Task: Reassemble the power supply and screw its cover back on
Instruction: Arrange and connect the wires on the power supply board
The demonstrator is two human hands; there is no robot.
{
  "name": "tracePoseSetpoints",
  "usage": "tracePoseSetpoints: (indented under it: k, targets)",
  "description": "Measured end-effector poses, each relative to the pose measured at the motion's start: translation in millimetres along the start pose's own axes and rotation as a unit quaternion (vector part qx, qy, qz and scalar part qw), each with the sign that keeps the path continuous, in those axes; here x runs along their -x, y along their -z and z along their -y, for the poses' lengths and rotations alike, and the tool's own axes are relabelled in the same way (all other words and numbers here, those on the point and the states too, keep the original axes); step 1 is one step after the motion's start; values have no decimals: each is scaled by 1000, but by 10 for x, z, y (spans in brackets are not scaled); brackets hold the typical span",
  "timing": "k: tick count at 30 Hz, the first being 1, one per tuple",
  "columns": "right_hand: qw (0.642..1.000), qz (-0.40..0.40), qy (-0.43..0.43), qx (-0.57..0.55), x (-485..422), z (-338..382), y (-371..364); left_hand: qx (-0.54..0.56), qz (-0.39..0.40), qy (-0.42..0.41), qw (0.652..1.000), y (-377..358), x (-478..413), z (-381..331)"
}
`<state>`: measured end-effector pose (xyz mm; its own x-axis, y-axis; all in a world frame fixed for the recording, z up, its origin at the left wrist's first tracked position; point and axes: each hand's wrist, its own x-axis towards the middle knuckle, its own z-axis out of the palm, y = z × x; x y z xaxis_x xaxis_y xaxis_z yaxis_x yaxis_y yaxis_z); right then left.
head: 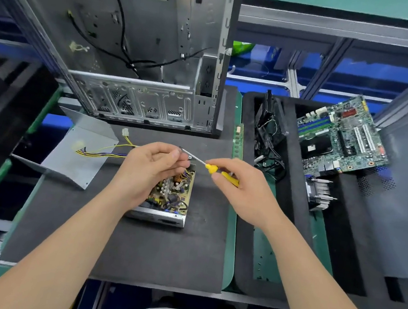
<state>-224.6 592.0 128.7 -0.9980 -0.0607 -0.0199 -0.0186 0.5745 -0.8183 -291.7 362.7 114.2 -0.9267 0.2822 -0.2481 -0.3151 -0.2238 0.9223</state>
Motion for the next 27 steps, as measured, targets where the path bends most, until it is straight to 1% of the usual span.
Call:
tracePoseSetpoints:
  k: [3,6,10,17,20,25,27]
  targets:
    - [1000,-11,2,-8,31,10,52,3,0,-10,1000,9,-16,19]
    - [1000,3,2,7,62,3,64,14,2,-10,1000,8,-20,25]
    - [1000,11,3,26,91,15,65,-19,23,-26,999,22,-25,35]
    - [1000,14,0,7,125,7,82,-2,42,-38,998,36,8,22]
    - [1000,19,1,7,125,-5,88,-11,51,-44,998,44,23,10]
    - [1000,10,3,-27,119,-8,100,37,35,-44,998,37,29,-14]
    - [1000,13,5,-18,115,-5,97,18,36,-50,998,32,37,-13]
